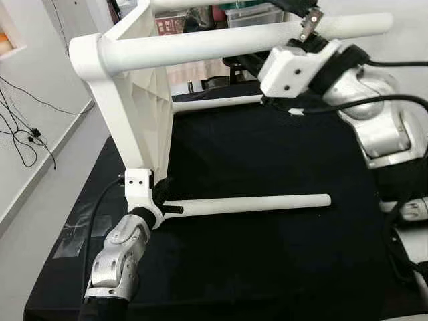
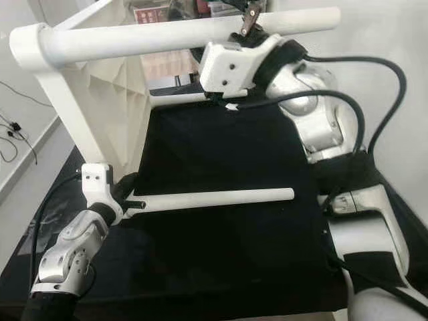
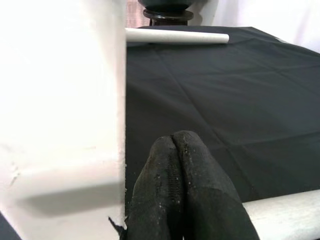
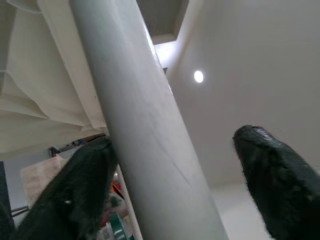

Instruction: Building children table

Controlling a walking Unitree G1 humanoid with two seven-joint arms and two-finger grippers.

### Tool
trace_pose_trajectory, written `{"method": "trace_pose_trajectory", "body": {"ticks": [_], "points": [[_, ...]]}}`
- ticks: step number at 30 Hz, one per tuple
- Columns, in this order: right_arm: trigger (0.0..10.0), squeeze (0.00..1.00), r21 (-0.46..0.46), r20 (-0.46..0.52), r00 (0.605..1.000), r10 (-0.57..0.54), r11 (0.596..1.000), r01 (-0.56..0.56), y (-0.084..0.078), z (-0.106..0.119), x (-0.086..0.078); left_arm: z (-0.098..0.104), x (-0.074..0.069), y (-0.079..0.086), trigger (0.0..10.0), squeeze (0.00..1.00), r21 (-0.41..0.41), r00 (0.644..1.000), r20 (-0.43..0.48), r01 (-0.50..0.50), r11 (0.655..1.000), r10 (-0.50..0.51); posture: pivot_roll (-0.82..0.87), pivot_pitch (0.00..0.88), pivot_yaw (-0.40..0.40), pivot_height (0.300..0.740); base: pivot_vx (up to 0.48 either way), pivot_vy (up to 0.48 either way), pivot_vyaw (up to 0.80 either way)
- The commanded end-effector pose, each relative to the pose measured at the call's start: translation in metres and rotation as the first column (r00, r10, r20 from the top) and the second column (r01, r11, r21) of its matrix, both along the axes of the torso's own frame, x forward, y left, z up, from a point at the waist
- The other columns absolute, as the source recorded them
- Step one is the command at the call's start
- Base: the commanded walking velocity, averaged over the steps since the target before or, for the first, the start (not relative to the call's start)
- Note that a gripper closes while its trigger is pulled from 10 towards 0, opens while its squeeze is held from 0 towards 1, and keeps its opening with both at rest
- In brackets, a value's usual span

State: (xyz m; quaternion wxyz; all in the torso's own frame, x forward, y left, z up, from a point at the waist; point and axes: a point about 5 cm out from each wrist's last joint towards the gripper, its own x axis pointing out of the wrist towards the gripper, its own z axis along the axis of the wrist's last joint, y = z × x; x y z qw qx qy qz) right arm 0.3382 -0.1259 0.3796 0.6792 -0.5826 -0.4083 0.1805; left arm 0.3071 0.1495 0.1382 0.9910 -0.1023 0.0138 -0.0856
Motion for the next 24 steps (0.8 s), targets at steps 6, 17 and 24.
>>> {"method": "trace_pose_trajectory", "body": {"ticks": [6, 17, 24], "points": [[0.0, 0.00, -0.030, -0.034, 0.999, -0.031, 0.999, 0.030, 0.002, 0.002, 0.008, -0.002, 0.002, 0.006, 10.0, 0.00, -0.004, 0.999, -0.006, -0.036, 0.999, 0.036, -0.18, 0.000, 0.063, 0.740, 0.000, 0.000, 0.00], [0.0, 0.00, -0.023, -0.098, 0.993, -0.063, 0.998, 0.061, -0.005, -0.004, 0.014, -0.002, 0.009, 0.015, 10.0, 0.00, 0.019, 0.997, 0.005, -0.079, 0.997, 0.079, -0.18, 0.000, 0.062, 0.740, 0.000, 0.000, 0.00], [0.0, 0.00, -0.008, -0.104, 0.993, -0.060, 0.998, 0.060, -0.007, -0.003, 0.014, -0.005, 0.019, 0.025, 10.0, 0.00, 0.018, 0.994, -0.006, -0.109, 0.994, 0.109, -0.19, 0.000, 0.065, 0.740, 0.000, 0.000, 0.00]]}}
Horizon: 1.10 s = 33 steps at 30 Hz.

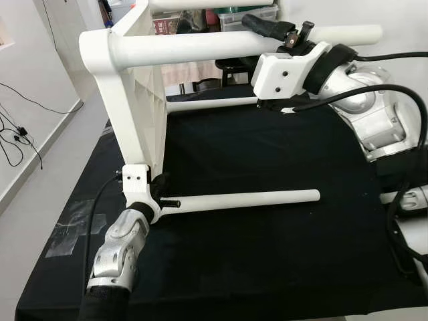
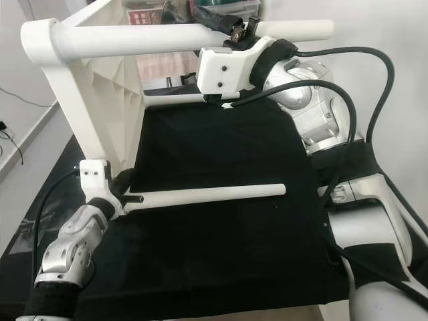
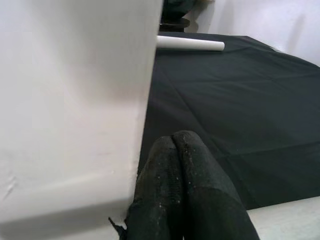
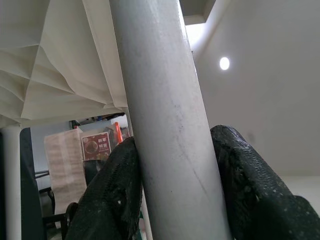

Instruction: Building children table

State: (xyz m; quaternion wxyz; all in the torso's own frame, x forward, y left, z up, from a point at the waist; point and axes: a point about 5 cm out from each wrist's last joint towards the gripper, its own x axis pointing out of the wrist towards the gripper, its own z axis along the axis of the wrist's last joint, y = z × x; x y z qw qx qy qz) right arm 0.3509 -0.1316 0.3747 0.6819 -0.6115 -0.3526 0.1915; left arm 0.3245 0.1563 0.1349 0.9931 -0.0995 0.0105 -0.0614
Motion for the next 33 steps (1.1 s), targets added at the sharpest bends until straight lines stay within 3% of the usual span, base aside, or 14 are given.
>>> {"method": "trace_pose_trajectory", "body": {"ticks": [1, 6, 10, 12, 13, 16, 20, 22, 24, 26, 30, 31, 33], "points": [[0.0, 0.00, 0.064, -0.022, 1.000, 0.013, 0.998, -0.011, -0.001, 0.003, 0.002, -0.003, 0.004, 0.020, 10.0, 0.00, 0.011, 0.998, -0.013, -0.065, 0.998, 0.065, -0.19, 0.000, 0.065, 0.740, 0.000, 0.000, 0.00], [0.0, 0.00, 0.075, -0.023, 1.000, 0.014, 0.997, -0.012, -0.002, 0.005, 0.001, -0.008, 0.010, 0.028, 10.0, 0.00, 0.006, 0.995, -0.036, -0.095, 0.995, 0.095, -0.20, 0.000, 0.069, 0.740, 0.000, 0.000, 0.00], [0.0, 0.00, 0.087, -0.022, 1.000, 0.007, 0.996, -0.006, -0.003, 0.008, 0.000, -0.020, 0.015, 0.044, 10.0, 0.00, -0.073, 0.981, -0.085, -0.178, 0.981, 0.172, -0.21, 0.000, 0.069, 0.740, 0.000, 0.000, 0.00], [0.0, 0.00, 0.087, -0.022, 1.000, 0.007, 0.996, -0.006, -0.003, 0.008, 0.000, -0.020, 0.015, 0.044, 10.0, 0.00, -0.073, 0.981, -0.085, -0.178, 0.981, 0.172, -0.21, 0.000, 0.069, 0.740, 0.000, 0.000, 0.00], [0.0, 0.00, 0.106, -0.026, 1.000, -0.017, 0.994, 0.020, -0.008, 0.009, 0.001, -0.022, 0.017, 0.061, 10.0, 0.00, -0.094, 0.967, -0.093, -0.246, 0.965, 0.238, -0.21, 0.000, 0.072, 0.740, 0.000, 0.000, 0.00], [0.0, 0.00, 0.114, -0.027, 0.999, -0.029, 0.993, 0.032, -0.010, 0.010, 0.002, -0.022, 0.017, 0.067, 10.0, 0.00, -0.097, 0.961, -0.093, -0.271, 0.958, 0.262, -0.21, 0.000, 0.072, 0.740, 0.000, 0.000, 0.00], [0.0, 0.00, 0.207, -0.038, 0.987, -0.159, 0.965, 0.163, -0.039, 0.015, 0.007, -0.002, 0.017, 0.106, 10.0, 0.00, -0.082, 0.930, -0.015, -0.367, 0.927, 0.367, -0.21, 0.000, 0.071, 0.740, 0.000, 0.000, 0.00], [0.0, 0.00, 0.242, -0.060, 0.973, -0.222, 0.943, 0.230, -0.054, 0.014, 0.010, 0.009, 0.015, 0.123, 10.0, 0.00, -0.078, 0.916, 0.022, -0.398, 0.914, 0.400, -0.21, 0.000, 0.071, 0.740, 0.000, 0.000, 0.00], [0.0, 0.00, 0.306, -0.107, 0.943, -0.315, 0.892, 0.333, -0.076, 0.011, 0.013, 0.030, 0.010, 0.145, 10.0, 0.00, -0.054, 0.900, 0.087, -0.425, 0.904, 0.428, -0.18, 0.000, 0.070, 0.740, 0.000, 0.000, 0.00], [0.0, 0.00, 0.327, -0.121, 0.933, -0.340, 0.874, 0.360, -0.082, 0.009, 0.014, 0.036, 0.008, 0.150, 10.0, 0.00, -0.044, 0.895, 0.106, -0.431, 0.901, 0.433, -0.18, 0.000, 0.070, 0.740, 0.000, 0.000, 0.00], [0.0, 0.00, 0.457, -0.261, 0.883, -0.391, 0.755, 0.470, -0.109, -0.006, 0.018, 0.064, 0.006, 0.154, 10.0, 0.00, 0.007, 0.901, 0.200, -0.393, 0.919, 0.384, -0.15, 0.000, 0.060, 0.740, 0.000, 0.000, 0.00], [0.0, 0.00, 0.457, -0.261, 0.883, -0.391, 0.755, 0.470, -0.109, -0.006, 0.018, 0.064, 0.006, 0.154, 10.0, 0.00, 0.007, 0.901, 0.200, -0.393, 0.919, 0.384, -0.15, 0.000, 0.060, 0.740, 0.000, 0.000, 0.00], [0.0, 0.00, 0.535, -0.381, 0.858, -0.345, 0.675, 0.508, -0.117, -0.022, 0.021, 0.084, 0.008, 0.150, 10.0, 0.00, 0.046, 0.908, 0.258, -0.354, 0.934, 0.331, -0.13, 0.000, 0.050, 0.740, 0.000, 0.000, 0.00]]}}
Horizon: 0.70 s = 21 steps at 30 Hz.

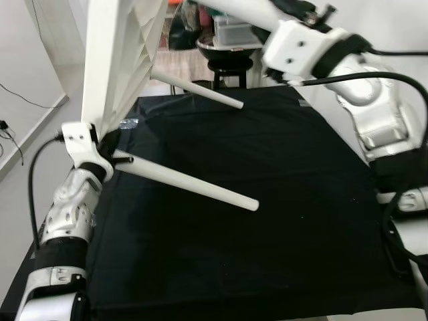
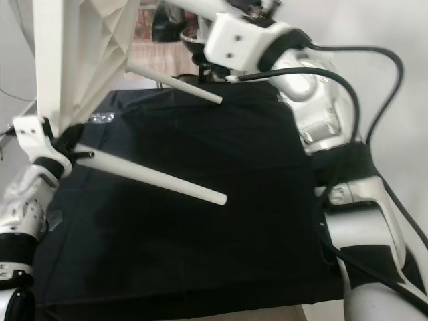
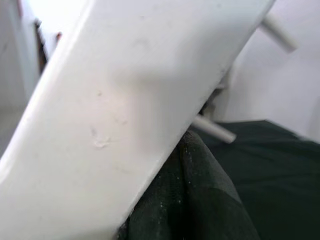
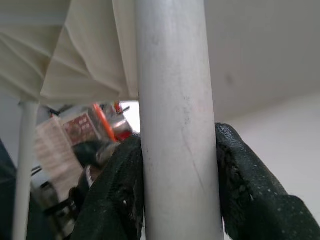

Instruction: Building children table

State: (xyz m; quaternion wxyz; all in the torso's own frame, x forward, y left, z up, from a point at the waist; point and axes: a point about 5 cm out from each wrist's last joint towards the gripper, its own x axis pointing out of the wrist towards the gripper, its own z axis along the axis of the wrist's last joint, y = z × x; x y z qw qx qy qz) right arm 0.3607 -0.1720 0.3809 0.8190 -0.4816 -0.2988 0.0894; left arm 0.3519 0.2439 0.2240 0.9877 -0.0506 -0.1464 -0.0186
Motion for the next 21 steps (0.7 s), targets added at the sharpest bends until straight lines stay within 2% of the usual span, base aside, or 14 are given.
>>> {"method": "trace_pose_trajectory", "body": {"ticks": [1, 2, 3, 4, 5, 6, 7, 10, 11, 14, 17, 21], "points": [[0.0, 0.00, 0.293, -0.283, 0.929, -0.239, 0.901, 0.321, -0.080, -0.040, 0.012, 0.008, -0.018, 0.061, 10.0, 0.00, 0.016, 0.976, -0.021, -0.218, 0.976, 0.219, -0.10, 0.000, 0.043, 0.740, 0.000, 0.000, 0.00], [0.0, 0.00, 0.293, -0.283, 0.929, -0.239, 0.901, 0.321, -0.080, -0.040, 0.012, 0.008, -0.018, 0.061, 10.0, 0.00, 0.016, 0.976, -0.021, -0.218, 0.976, 0.219, -0.10, 0.000, 0.043, 0.740, 0.000, 0.000, 0.00], [0.0, 0.00, 0.319, -0.311, 0.923, -0.228, 0.889, 0.328, -0.082, -0.047, 0.012, 0.016, -0.017, 0.060, 10.0, 0.00, 0.039, 0.978, -0.003, -0.208, 0.977, 0.208, -0.10, 0.000, 0.043, 0.740, 0.000, 0.000, 0.00], [0.0, 0.00, 0.364, -0.373, 0.908, -0.191, 0.870, 0.332, -0.082, -0.064, 0.012, 0.035, -0.016, 0.057, 10.0, 0.00, 0.095, 0.983, 0.040, -0.180, 0.979, 0.177, -0.09, 0.000, 0.047, 0.740, 0.000, 0.000, 0.00], [0.0, 0.00, 0.364, -0.373, 0.908, -0.191, 0.870, 0.332, -0.082, -0.064, 0.012, 0.035, -0.016, 0.057, 10.0, 0.00, 0.095, 0.983, 0.040, -0.180, 0.979, 0.177, -0.09, 0.000, 0.047, 0.740, 0.000, 0.000, 0.00], [0.0, 0.00, 0.404, -0.427, 0.891, -0.154, 0.849, 0.340, -0.080, -0.081, 0.012, 0.052, -0.015, 0.053, 10.0, 0.00, 0.131, 0.987, 0.076, -0.154, 0.979, 0.145, -0.08, 0.000, 0.045, 0.740, 0.000, 0.000, 0.00], [0.0, 0.00, 0.404, -0.427, 0.891, -0.154, 0.849, 0.340, -0.080, -0.081, 0.012, 0.052, -0.015, 0.053, 10.0, 0.00, 0.131, 0.987, 0.076, -0.154, 0.979, 0.145, -0.08, 0.000, 0.045, 0.740, 0.000, 0.000, 0.00], [0.0, 0.00, 0.508, -0.587, 0.810, -0.021, 0.769, 0.388, -0.064, -0.140, 0.006, 0.108, -0.016, 0.040, 10.0, 0.00, 0.223, 0.982, 0.185, -0.078, 0.972, 0.036, -0.06, 0.000, 0.056, 0.740, 0.000, 0.000, 0.00], [0.0, 0.00, 0.529, -0.613, 0.790, 0.010, 0.748, 0.401, -0.060, -0.152, 0.004, 0.118, -0.017, 0.037, 10.0, 0.00, 0.244, 0.979, 0.204, -0.066, 0.968, 0.015, -0.06, 0.000, 0.056, 0.740, 0.000, 0.000, 0.00], [0.0, 0.00, 0.540, -0.625, 0.780, 0.026, 0.736, 0.408, -0.058, -0.157, 0.003, 0.122, -0.017, 0.035, 10.0, 0.00, 0.255, 0.977, 0.214, -0.060, 0.965, 0.004, -0.06, 0.000, 0.056, 0.740, 0.000, 0.000, 0.00], [0.0, 0.00, 0.566, -0.669, 0.733, 0.119, 0.721, 0.400, -0.035, -0.178, -0.001, 0.131, -0.016, 0.024, 10.0, 0.00, 0.282, 0.974, 0.223, -0.015, 0.959, -0.050, -0.06, 0.000, 0.070, 0.740, 0.000, 0.000, 0.00], [0.0, 0.00, 0.596, -0.671, 0.716, 0.195, 0.717, 0.363, -0.008, -0.183, -0.004, 0.114, -0.012, 0.012, 10.0, 0.00, 0.280, 0.980, 0.181, 0.029, 0.960, -0.082, -0.07, 0.000, 0.076, 0.740, 0.000, 0.000, 0.00]]}}
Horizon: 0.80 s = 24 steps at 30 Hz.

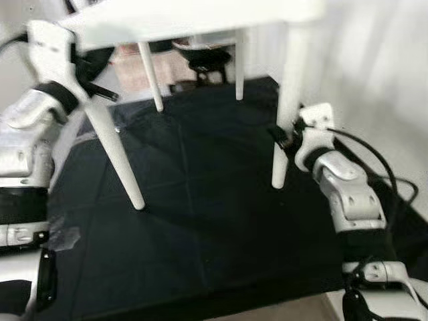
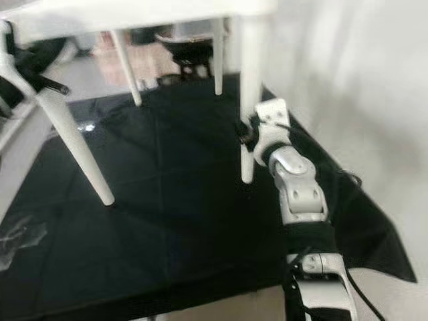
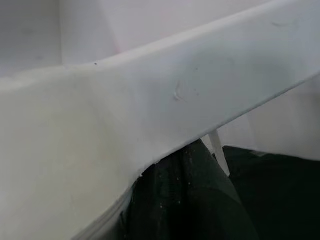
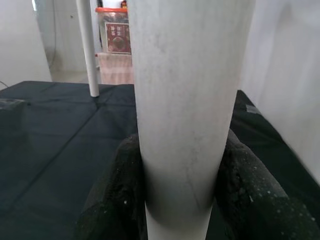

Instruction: Building children table

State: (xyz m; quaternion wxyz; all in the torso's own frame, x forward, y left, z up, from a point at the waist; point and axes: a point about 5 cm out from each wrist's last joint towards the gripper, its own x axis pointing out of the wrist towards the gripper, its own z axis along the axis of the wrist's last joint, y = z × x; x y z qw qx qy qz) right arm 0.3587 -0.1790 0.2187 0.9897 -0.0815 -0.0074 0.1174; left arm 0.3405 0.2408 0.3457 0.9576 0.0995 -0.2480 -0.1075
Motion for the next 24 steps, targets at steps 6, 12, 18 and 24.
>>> {"method": "trace_pose_trajectory", "body": {"ticks": [6, 12, 18, 24], "points": [[0.0, 0.00, -0.041, -0.091, 0.996, -0.009, 0.999, 0.005, 0.013, -0.021, -0.004, -0.033, -0.001, -0.001, 10.0, 0.00, -0.080, 0.995, -0.098, -0.034, 0.996, 0.026, -0.07, 0.000, 0.077, 0.740, 0.000, 0.000, 0.00], [10.0, 1.00, -0.021, -0.110, 0.992, 0.065, 0.998, -0.067, 0.027, -0.039, -0.005, -0.079, -0.008, -0.026, 10.0, 1.00, -0.140, 0.984, -0.179, -0.003, 0.990, -0.022, -0.09, 0.000, 0.081, 0.740, 0.000, 0.000, 0.00], [10.0, 1.00, 0.050, -0.068, 0.993, 0.094, 0.995, -0.091, 0.021, -0.041, -0.010, -0.108, -0.017, -0.041, 10.0, 1.00, -0.186, 0.971, -0.232, 0.005, 0.983, -0.049, -0.10, 0.000, 0.080, 0.740, 0.000, 0.000, 0.00], [10.0, 1.00, 0.069, -0.091, 0.993, 0.078, 0.995, -0.072, 0.004, -0.050, -0.019, -0.128, -0.030, -0.052, 10.0, 1.00, -0.229, 0.959, -0.271, 0.021, 0.973, -0.084, -0.10, 0.000, 0.076, 0.740, 0.000, 0.000, 0.00]]}}
